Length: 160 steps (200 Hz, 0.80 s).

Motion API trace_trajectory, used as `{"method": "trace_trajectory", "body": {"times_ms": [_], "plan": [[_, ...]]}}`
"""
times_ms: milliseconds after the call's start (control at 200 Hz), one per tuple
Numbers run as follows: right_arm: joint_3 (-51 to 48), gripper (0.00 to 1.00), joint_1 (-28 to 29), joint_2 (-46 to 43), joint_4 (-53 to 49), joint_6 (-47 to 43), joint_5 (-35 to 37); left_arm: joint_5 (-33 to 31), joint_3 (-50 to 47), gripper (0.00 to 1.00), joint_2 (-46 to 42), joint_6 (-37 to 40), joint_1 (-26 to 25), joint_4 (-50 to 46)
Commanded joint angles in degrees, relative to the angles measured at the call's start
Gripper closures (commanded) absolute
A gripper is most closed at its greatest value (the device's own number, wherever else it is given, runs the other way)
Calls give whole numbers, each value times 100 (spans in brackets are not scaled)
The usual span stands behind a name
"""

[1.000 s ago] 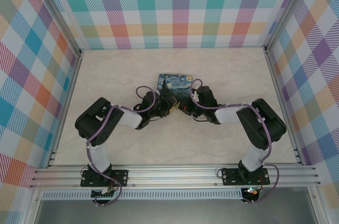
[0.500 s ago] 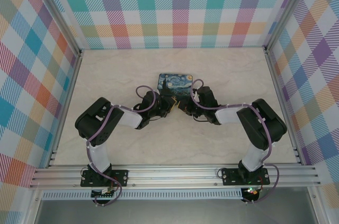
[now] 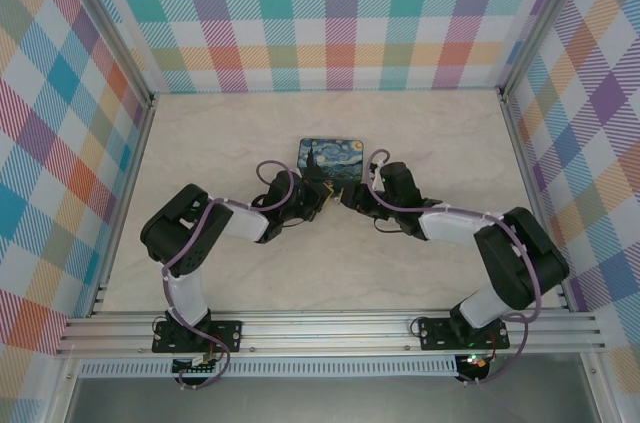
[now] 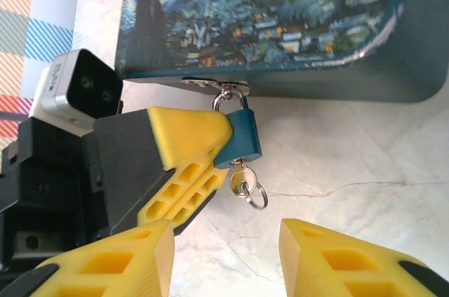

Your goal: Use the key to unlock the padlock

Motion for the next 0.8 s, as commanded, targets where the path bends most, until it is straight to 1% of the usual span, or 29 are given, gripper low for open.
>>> {"method": "trace_trajectory", "body": {"times_ms": [0, 85, 155, 290, 370, 385, 425, 450, 495, 525, 715, 750, 795], "plan": [[22, 55, -26, -397, -594, -1430, 494, -12, 145, 100, -254, -117, 34, -126], [16, 55, 2, -735, -720, -2218, 722, 14, 151, 100, -279, -168, 32, -122], [-32, 53, 68, -1113, -703, -2863, 855, 27, 154, 100, -315, -193, 33, -122], [-120, 43, 228, -1799, -676, -4125, 1200, -6, 141, 100, -425, -207, 33, -211], [-164, 33, 233, -2062, -688, -4746, 1260, -9, 133, 100, -463, -197, 33, -268], [-169, 32, 233, -2094, -685, -4980, 1274, -12, 139, 100, -470, -201, 33, -263], [-179, 25, 233, -2170, -705, -5294, 1260, -7, 130, 100, -472, -207, 33, -267], [-181, 19, 233, -2201, -716, -5465, 1257, 13, 140, 100, -477, -217, 34, -268], [-190, 7, 233, -2251, -764, -5805, 1206, 22, 142, 100, -477, -225, 33, -263], [-195, 0, 241, -2277, -787, -6036, 1181, 35, 142, 100, -478, -233, 33, -261], [-257, 0, 287, -2381, -865, -7191, 1091, 60, 164, 100, -500, -270, 33, -254], [-307, 0, 379, -2381, -847, -7489, 1185, 70, 181, 100, -499, -266, 33, -247], [-391, 0, 574, -2352, -735, -7909, 1530, 87, 195, 100, -499, -272, 33, -250]]}}
